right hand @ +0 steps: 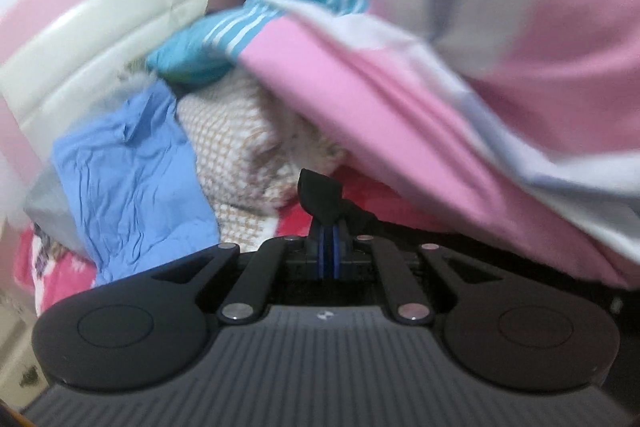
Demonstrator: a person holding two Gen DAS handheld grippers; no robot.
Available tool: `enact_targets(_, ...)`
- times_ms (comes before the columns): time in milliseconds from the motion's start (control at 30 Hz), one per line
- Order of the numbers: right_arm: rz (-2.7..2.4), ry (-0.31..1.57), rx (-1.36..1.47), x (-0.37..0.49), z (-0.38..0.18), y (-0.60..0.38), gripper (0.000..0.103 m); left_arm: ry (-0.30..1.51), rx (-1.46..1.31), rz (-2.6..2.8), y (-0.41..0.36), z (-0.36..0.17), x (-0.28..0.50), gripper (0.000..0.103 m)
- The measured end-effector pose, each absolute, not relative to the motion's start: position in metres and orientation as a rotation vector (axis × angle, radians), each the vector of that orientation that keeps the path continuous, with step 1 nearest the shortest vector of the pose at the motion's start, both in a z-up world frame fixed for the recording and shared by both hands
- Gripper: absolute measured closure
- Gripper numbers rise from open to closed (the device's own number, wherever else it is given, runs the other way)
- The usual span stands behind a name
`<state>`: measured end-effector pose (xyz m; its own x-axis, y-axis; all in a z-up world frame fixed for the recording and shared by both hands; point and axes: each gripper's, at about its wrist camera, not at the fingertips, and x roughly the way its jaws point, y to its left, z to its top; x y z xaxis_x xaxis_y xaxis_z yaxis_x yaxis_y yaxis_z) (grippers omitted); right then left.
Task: Fold clothes
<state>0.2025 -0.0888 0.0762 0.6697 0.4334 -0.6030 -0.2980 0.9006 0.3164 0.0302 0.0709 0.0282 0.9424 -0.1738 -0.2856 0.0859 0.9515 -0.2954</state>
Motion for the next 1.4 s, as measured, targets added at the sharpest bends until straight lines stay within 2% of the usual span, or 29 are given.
enact_targets(533, 0.304, 0.729, 0.494, 0.175, -0.007, -0.189, 0.1, 0.41, -0.012, -0.255, -0.003, -0.001, 0.036, 0.098)
enact_targets(633, 0.282, 0.738, 0.542, 0.172, -0.021, -0.199, 0.1, 0.449, -0.029, -0.283, -0.003, -0.004, 0.038, 0.096)
enact_targets(700, 0.261, 0.745, 0.571, 0.17, -0.028, -0.207, 0.1, 0.483, -0.069, -0.311, 0.001, -0.005, 0.038, 0.09)
enact_targets(767, 0.244, 0.757, 0.603, 0.17, -0.036, -0.215, 0.097, 0.528, -0.12, -0.353, 0.006, -0.003, 0.039, 0.086)
enact_targets(933, 0.213, 0.785, 0.672, 0.164, -0.044, -0.239, 0.09, 0.595, -0.163, -0.394, 0.03, 0.005, 0.031, 0.086)
enact_targets(1067, 0.221, 0.772, 0.667, 0.14, -0.034, -0.246, 0.085, 0.573, -0.098, -0.29, 0.042, 0.001, 0.038, 0.085)
enact_targets(1133, 0.258, 0.804, 0.639, 0.129, -0.029, -0.236, 0.082, 0.568, -0.063, -0.235, 0.046, -0.004, 0.042, 0.085)
enact_targets(1267, 0.328, 0.871, 0.56, 0.11, -0.021, -0.208, 0.071, 0.622, -0.072, -0.186, 0.052, -0.015, 0.053, 0.085)
enact_targets(1400, 0.343, 0.934, 0.491, 0.102, -0.026, -0.184, 0.069, 0.649, -0.075, -0.137, 0.059, -0.021, 0.058, 0.085)
